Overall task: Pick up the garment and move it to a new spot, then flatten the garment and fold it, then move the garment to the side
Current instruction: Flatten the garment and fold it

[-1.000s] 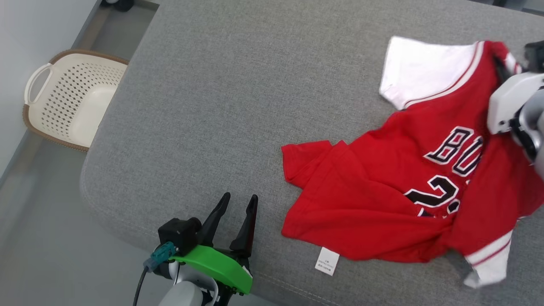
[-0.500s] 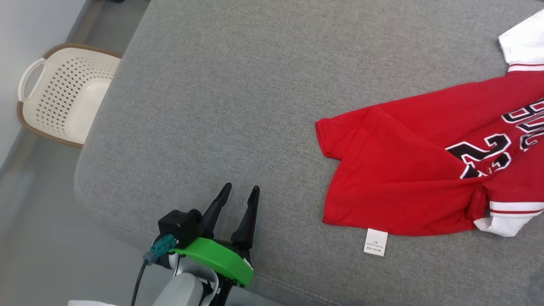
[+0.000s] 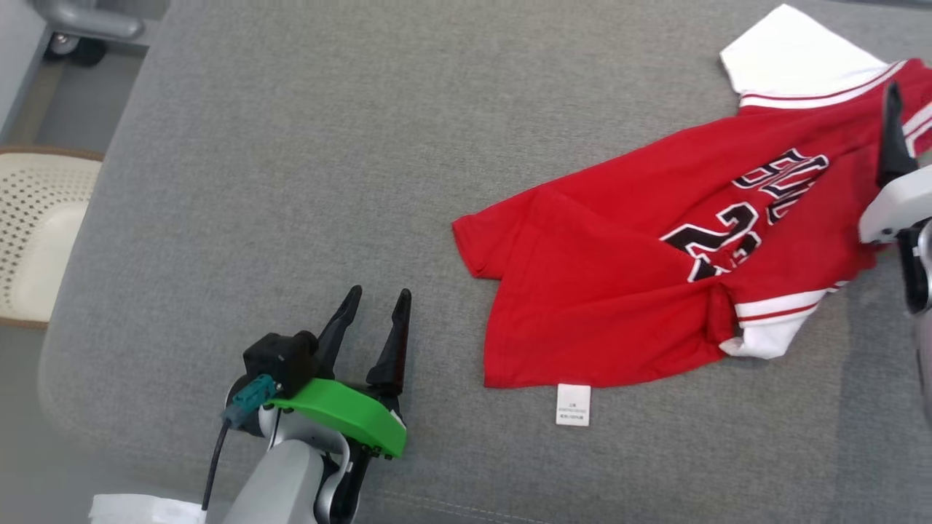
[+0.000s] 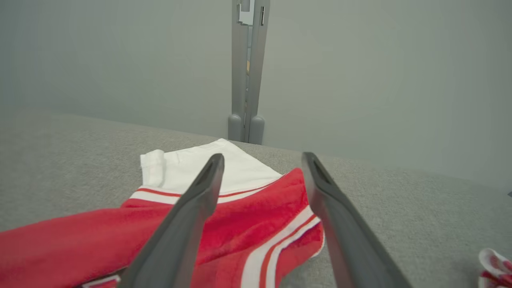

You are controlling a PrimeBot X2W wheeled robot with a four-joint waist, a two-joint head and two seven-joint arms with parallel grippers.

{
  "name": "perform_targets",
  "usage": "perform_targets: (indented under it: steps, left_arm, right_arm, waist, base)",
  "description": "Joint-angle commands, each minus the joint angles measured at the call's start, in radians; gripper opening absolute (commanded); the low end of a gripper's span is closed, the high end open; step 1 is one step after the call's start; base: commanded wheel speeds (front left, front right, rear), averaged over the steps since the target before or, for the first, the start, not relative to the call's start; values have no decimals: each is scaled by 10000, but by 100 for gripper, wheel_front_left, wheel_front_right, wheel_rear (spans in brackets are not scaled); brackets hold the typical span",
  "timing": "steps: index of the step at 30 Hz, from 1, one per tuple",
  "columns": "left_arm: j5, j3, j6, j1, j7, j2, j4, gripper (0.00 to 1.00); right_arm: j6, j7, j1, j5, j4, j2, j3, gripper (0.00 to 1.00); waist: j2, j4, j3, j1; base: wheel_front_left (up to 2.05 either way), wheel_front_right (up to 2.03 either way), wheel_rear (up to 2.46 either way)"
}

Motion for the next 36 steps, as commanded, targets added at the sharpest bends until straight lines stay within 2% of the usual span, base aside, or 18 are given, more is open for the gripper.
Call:
perform_targets:
  steps: [1, 3, 9, 15, 25, 36]
  left_arm:
    - [121, 178, -34, -126, -3, 38, 132, 100]
    - [222, 455, -34, -187, -3, 41, 311, 100]
    - [488, 852, -34, -455, -3, 38, 879, 100]
    - [744, 1502, -34, -895, -3, 88, 1621, 100]
    - [1007, 2498, -34, -1151, -3, 183, 2439, 100]
    - [1726, 3334, 135, -1390, 7, 155, 3347, 100]
  right_arm:
    - [-12, -41, 576, 5, -630, 333, -44, 100]
    - [-12, -40, 1130, 135, -1318, 744, 15, 100]
    - [-12, -40, 2354, 462, -2554, 1361, 489, 100]
    - [-12, -41, 3496, 840, -3698, 1650, 1049, 100]
    - [-12, -41, 4128, 947, -4457, 2084, 1392, 100]
    - [-12, -41, 4305, 864, -4711, 2212, 1318, 100]
  waist:
    - [0, -938, -625, -1]
    - [0, -1259, -754, -1]
    - [0, -2005, -879, -1]
    - [0, -2965, -939, -1]
    - [0, -4201, -759, -1]
    - [0, -4601, -594, -1]
  base:
    - [0, 0, 0]
    - [0, 0, 0]
    - [0, 0, 0]
    - [0, 0, 0]
    - [0, 0, 0]
    - [0, 0, 0]
